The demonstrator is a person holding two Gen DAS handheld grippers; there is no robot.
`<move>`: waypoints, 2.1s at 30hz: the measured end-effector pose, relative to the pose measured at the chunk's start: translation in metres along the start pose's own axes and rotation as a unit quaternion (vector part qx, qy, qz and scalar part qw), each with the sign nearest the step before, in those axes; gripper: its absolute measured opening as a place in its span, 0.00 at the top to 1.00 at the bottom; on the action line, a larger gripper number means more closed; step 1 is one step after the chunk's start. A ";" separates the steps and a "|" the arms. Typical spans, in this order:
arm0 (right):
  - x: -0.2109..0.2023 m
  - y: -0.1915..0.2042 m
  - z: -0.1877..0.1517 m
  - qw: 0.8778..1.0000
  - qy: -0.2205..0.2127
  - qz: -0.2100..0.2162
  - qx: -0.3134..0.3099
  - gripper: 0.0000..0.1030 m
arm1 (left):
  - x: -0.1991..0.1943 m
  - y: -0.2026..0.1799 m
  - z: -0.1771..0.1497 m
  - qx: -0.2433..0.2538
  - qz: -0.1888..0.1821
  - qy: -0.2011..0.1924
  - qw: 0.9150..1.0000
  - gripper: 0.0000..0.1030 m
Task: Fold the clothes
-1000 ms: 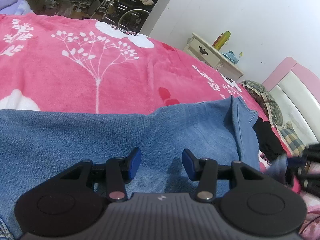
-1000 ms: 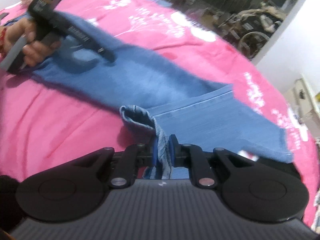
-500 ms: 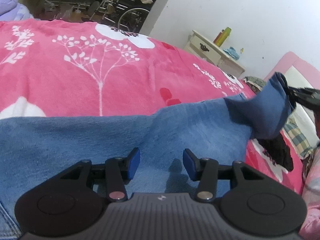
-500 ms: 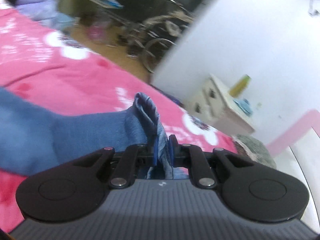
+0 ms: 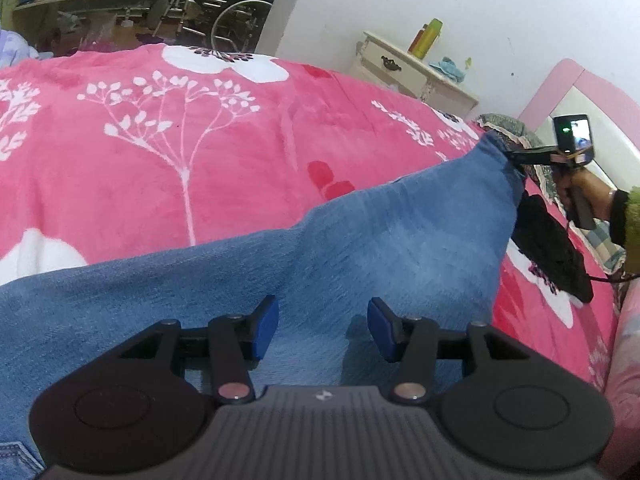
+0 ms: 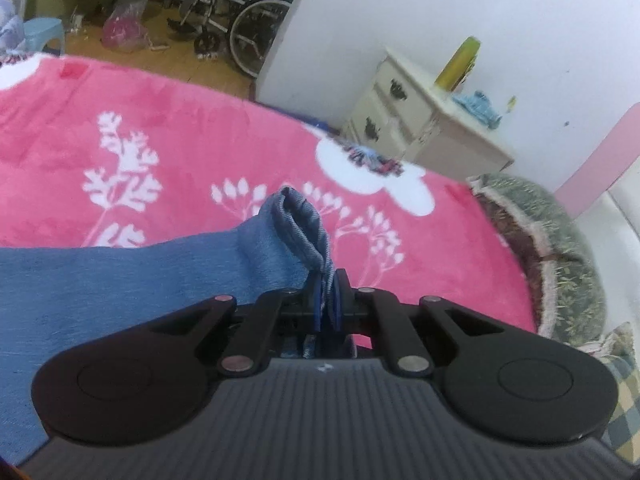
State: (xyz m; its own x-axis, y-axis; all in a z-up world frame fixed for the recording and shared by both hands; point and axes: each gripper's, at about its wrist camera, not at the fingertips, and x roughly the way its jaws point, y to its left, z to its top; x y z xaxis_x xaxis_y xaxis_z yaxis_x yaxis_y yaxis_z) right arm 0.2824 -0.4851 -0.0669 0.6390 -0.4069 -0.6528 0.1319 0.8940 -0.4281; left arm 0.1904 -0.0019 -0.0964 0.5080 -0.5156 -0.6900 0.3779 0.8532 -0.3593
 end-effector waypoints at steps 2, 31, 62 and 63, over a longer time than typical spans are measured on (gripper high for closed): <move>0.009 0.001 -0.003 1.000 0.013 0.002 0.006 0.96 | -0.001 0.000 -0.001 0.002 0.001 0.000 1.000 0.51; -0.136 0.213 0.006 0.939 0.015 0.333 -0.082 0.77 | 0.002 -0.011 -0.001 0.068 0.055 -0.026 0.996 0.50; -0.077 0.074 -0.016 0.966 -0.006 0.154 0.207 0.75 | 0.003 -0.005 0.000 0.051 0.071 -0.034 0.996 0.49; -0.065 0.063 -0.018 0.966 0.009 0.132 0.220 0.75 | 0.003 -0.005 0.000 0.051 0.071 -0.034 0.996 0.49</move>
State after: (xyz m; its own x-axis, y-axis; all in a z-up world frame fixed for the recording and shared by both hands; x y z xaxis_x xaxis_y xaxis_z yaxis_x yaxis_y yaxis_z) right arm 0.2352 -0.4061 -0.0627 0.6818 -0.1528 -0.7154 0.2777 0.9588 0.0598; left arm 0.1901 -0.0078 -0.0967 0.6118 -0.3971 -0.6841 0.3736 0.9074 -0.1926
